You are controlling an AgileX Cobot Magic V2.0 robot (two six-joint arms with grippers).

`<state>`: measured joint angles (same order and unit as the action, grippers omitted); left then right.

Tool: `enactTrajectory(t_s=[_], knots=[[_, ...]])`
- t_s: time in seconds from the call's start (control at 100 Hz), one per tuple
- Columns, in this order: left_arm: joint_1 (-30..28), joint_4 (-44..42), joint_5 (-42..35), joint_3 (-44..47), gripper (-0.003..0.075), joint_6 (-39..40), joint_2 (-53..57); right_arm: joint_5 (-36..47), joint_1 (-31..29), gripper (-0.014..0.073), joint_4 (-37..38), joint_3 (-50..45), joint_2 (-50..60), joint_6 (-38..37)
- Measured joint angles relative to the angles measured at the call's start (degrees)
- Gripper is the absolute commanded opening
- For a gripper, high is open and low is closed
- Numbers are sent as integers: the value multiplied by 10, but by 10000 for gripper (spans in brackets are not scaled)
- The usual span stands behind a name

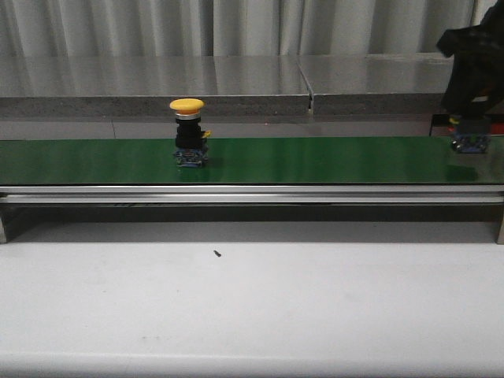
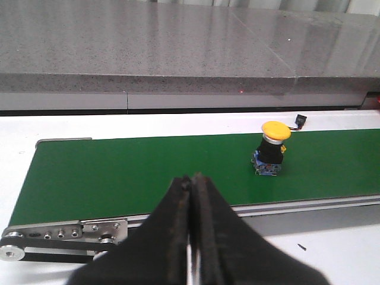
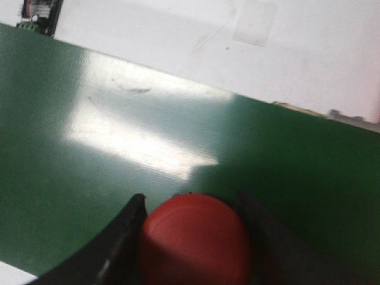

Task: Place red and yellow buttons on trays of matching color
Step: 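Lower the right gripper onto the red button at the belt end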

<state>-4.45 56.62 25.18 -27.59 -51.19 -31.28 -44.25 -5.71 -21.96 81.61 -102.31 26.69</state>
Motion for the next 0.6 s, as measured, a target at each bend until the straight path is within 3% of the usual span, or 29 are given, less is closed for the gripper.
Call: enactTrajectory(t_s=[0.3,0.6], knots=[[0,0,0,0,-19,0,0,-24,-127,182,4,134,-18,-29],[0,0,0,0,-19,0,0,-43,-192,182,4,325,-157,-48]])
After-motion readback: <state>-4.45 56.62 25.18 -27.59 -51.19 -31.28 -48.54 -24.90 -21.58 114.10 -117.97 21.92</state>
